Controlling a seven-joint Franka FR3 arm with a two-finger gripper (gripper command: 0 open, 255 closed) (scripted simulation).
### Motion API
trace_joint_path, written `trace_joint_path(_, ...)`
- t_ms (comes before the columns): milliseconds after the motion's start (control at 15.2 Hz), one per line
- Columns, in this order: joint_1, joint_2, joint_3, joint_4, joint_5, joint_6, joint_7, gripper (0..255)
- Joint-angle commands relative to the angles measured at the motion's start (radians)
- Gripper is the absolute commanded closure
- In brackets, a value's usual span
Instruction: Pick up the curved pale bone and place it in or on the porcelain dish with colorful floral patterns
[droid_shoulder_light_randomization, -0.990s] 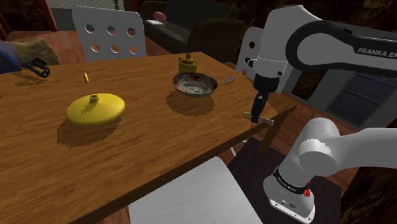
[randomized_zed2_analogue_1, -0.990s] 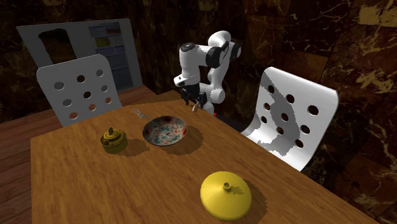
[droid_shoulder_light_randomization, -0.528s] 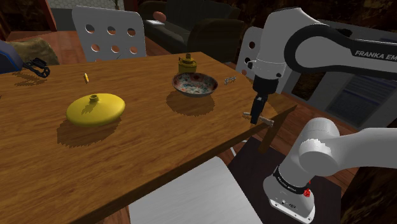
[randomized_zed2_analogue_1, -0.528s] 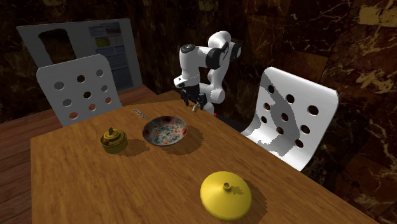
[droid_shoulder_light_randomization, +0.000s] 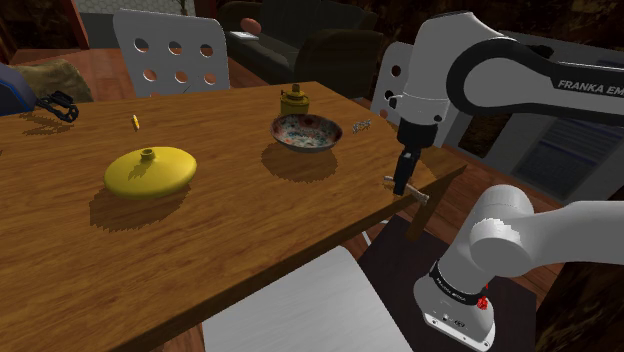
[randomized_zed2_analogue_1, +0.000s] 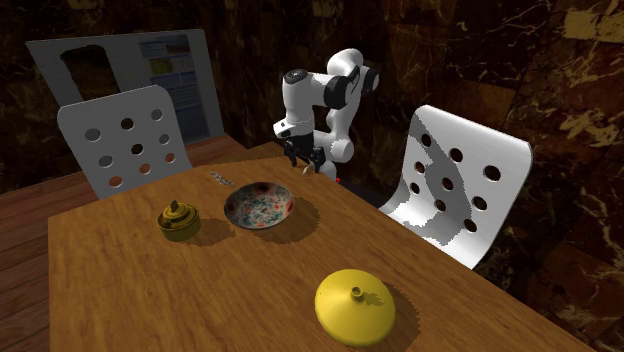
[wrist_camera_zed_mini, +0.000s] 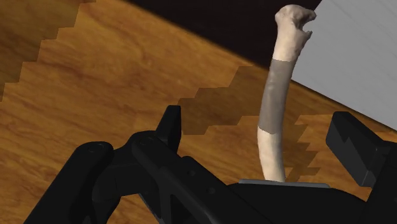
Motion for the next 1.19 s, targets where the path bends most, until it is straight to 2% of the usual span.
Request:
trace_joint_path(0, 0.021, -0.174, 0.008, -0.066, 0.010, 0.036, -0.003, 255)
trace_joint_path(330, 0.020, -0.163, 0.002, -0.059, 0.005, 0.040, -0.006, 255)
trace_joint_path(1122, 0.008, -0.095, -0.010, 0.132, -0.008, -0.083, -0.005, 255)
